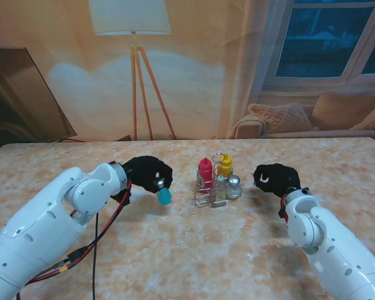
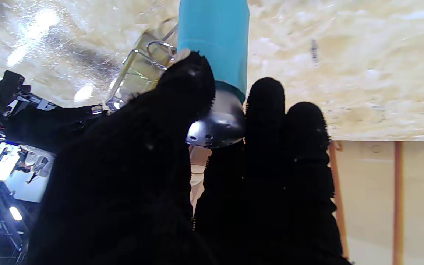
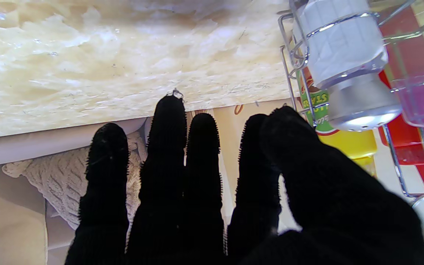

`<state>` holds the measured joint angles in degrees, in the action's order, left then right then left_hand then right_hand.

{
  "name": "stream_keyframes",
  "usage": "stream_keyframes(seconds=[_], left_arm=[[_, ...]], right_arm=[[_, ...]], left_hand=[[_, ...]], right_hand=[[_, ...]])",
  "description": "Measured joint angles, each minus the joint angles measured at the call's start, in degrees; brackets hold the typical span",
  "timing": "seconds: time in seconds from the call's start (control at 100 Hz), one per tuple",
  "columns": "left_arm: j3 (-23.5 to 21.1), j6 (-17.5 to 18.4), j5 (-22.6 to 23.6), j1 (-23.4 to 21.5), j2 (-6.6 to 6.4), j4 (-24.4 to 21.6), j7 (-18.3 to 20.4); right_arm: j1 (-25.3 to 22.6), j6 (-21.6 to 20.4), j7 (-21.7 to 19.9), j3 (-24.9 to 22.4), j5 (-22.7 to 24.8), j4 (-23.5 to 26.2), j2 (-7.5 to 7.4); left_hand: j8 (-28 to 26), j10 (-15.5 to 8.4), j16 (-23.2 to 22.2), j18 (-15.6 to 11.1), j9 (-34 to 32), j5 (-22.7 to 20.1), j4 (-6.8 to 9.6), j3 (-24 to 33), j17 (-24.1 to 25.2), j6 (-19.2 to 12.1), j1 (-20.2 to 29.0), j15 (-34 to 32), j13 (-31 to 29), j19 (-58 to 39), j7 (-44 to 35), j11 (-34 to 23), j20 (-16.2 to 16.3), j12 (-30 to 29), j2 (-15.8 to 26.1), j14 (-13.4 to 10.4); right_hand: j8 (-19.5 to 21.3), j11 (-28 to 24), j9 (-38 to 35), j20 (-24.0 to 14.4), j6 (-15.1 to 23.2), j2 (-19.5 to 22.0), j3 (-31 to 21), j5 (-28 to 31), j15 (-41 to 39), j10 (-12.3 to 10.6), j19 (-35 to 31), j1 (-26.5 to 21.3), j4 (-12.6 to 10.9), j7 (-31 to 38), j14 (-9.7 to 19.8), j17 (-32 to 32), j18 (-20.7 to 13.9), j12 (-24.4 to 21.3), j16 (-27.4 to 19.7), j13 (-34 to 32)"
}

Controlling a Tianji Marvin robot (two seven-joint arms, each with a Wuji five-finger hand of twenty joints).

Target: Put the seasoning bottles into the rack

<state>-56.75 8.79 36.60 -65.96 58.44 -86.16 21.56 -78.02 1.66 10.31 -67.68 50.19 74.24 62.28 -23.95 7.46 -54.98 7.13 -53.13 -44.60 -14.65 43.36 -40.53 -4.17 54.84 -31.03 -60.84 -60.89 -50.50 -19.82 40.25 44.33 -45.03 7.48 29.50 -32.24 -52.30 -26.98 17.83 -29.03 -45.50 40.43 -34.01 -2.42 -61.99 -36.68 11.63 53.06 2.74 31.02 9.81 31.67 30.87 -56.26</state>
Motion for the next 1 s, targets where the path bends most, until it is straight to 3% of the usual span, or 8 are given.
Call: stream_keyframes(seconds=[0.74,0.88,1.0], left_arm=[[14.9,-3.8,-6.7,8.6,3.11,3.1,-4.3],[16.9,-4.1,-6.6,10.2,3.81,3.8,-5.2],[18.5,-4.6,-4.0,10.7,4.27,3.8,-7.4]], right_arm=[[0.0,-0.1,0.0,0.0,-0.2,0.0,-0.02],[0.1,-0.1,-0.4,0.3,-0.3,0.0,-0.03],[0.2,-0.1,-0.4,0.4,-0.4,-0.1,-0.03]], left_hand=[[0.0,0.0,0.0,0.0,-0.6,0.0,0.0,-0.2,0.0,0.0,0.0,-0.1,0.0,0.0,-0.3,0.9,0.0,1.1,0.0,0.0],[0.0,0.0,0.0,0.0,-0.6,0.0,0.0,-0.2,0.0,0.0,0.0,-0.1,0.0,-0.1,-0.3,0.9,0.0,1.2,0.0,0.0],[0.0,0.0,0.0,0.0,-0.6,0.0,0.0,-0.2,0.0,0.0,0.0,-0.2,0.0,-0.1,-0.3,0.9,0.0,1.2,0.0,0.0]], right_hand=[[0.0,0.0,0.0,0.0,0.0,0.0,0.0,0.0,0.0,0.0,0.0,0.0,0.0,0.0,0.0,0.0,0.0,0.0,0.0,0.0],[0.0,0.0,0.0,0.0,0.0,0.0,0.0,0.0,0.0,0.0,0.0,0.0,0.0,0.0,0.0,0.0,0.0,0.0,0.0,0.0],[0.0,0.0,0.0,0.0,0.0,0.0,0.0,0.0,0.0,0.0,0.0,0.0,0.0,0.0,0.0,0.0,0.0,0.0,0.0,0.0]])
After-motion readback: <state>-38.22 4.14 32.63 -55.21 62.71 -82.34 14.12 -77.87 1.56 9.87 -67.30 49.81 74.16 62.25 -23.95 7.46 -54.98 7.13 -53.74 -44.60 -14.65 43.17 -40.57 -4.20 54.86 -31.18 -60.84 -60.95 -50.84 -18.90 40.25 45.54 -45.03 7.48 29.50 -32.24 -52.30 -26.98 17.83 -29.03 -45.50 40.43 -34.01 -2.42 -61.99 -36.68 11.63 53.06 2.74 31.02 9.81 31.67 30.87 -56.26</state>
